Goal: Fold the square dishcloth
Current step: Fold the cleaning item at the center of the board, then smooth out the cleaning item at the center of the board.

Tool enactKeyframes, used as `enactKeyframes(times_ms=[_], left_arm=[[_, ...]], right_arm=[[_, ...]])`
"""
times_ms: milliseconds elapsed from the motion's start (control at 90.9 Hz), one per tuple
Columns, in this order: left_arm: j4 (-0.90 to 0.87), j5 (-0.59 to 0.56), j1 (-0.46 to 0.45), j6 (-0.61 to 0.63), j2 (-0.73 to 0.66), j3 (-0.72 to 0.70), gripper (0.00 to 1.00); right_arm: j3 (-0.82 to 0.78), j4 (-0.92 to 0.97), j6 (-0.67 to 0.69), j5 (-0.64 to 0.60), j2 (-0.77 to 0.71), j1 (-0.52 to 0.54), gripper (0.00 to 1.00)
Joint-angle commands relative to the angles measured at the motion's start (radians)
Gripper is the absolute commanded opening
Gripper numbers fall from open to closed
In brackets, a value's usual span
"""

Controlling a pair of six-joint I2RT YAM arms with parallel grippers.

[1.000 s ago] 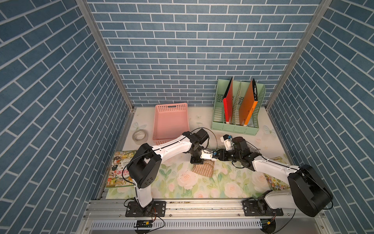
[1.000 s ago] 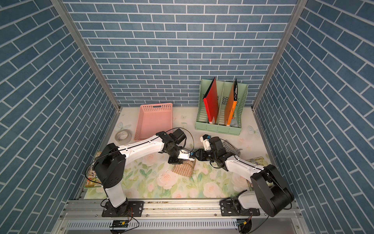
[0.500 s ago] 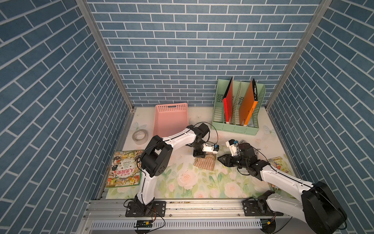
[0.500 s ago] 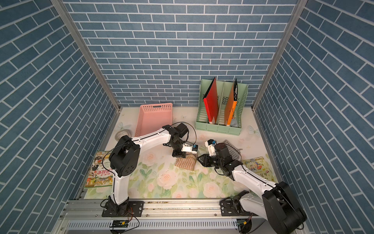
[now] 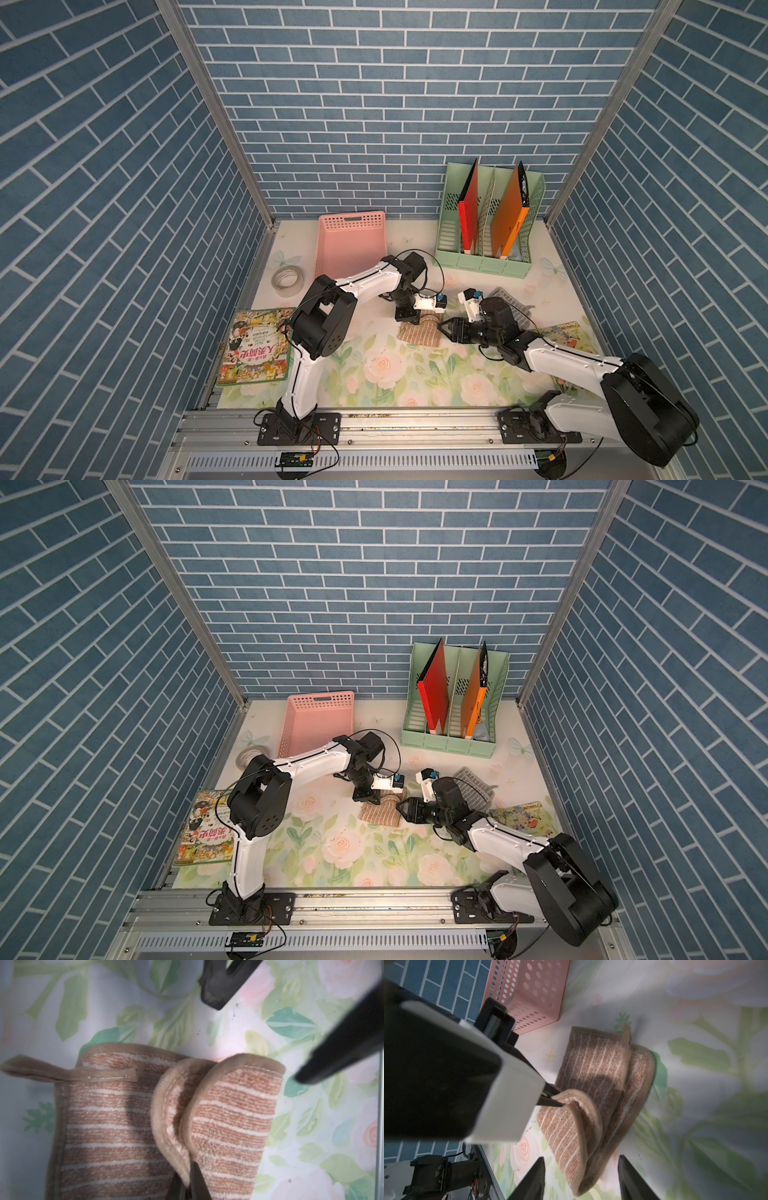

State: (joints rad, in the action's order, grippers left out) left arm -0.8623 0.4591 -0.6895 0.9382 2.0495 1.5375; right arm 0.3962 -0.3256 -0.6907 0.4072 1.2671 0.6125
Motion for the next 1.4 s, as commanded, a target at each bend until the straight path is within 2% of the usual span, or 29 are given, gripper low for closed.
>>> enactKeyframes(times_ms=[0, 385, 605, 770, 891, 1001, 1067, 1089, 1133, 1199, 1309, 1386], left_arm=[[-0.027, 0.040, 0.002, 0.016, -0.061, -0.034, 0.12], [-0.019, 0.028, 0.001, 0.019, -0.058, -0.035, 0.12], [-0.018, 0.028, 0.002, 0.021, -0.047, -0.020, 0.12], [-0.017, 0.034, 0.002, 0.021, -0.042, -0.015, 0.12], [-0.014, 0.031, 0.004, 0.022, -0.040, -0.017, 0.12], [-0.022, 0.048, 0.013, 0.022, -0.039, -0.004, 0.13], [-0.035, 0.043, 0.018, 0.020, -0.040, 0.010, 0.18], [-0.038, 0.042, 0.022, 0.020, -0.041, 0.015, 0.22], [-0.031, 0.041, 0.030, 0.015, -0.046, 0.025, 0.35], [-0.006, 0.058, 0.051, 0.003, -0.051, 0.039, 0.44], [0.035, 0.119, 0.086, -0.020, -0.030, 0.082, 0.46], [0.076, 0.116, 0.091, -0.054, 0.006, 0.114, 0.45]], right_arm=[[-0.005, -0.127, 0.002, -0.005, 0.029, 0.003, 0.57], [0.003, -0.320, 0.087, 0.102, 0.179, 0.005, 0.54], [0.037, -0.283, 0.132, 0.112, 0.184, 0.047, 0.50], [0.058, -0.272, 0.140, 0.114, 0.232, 0.054, 0.40], [0.061, -0.281, 0.139, 0.108, 0.255, 0.054, 0.25], [0.058, -0.288, 0.134, 0.107, 0.263, 0.053, 0.15], [0.049, -0.304, 0.130, 0.104, 0.264, 0.053, 0.08], [0.049, -0.309, 0.127, 0.104, 0.264, 0.053, 0.05], [0.047, -0.318, 0.123, 0.106, 0.266, 0.053, 0.00], [0.047, -0.320, 0.119, 0.105, 0.268, 0.053, 0.00], [0.048, -0.319, 0.113, 0.099, 0.273, 0.052, 0.00], [0.053, -0.319, 0.109, 0.100, 0.278, 0.050, 0.00]])
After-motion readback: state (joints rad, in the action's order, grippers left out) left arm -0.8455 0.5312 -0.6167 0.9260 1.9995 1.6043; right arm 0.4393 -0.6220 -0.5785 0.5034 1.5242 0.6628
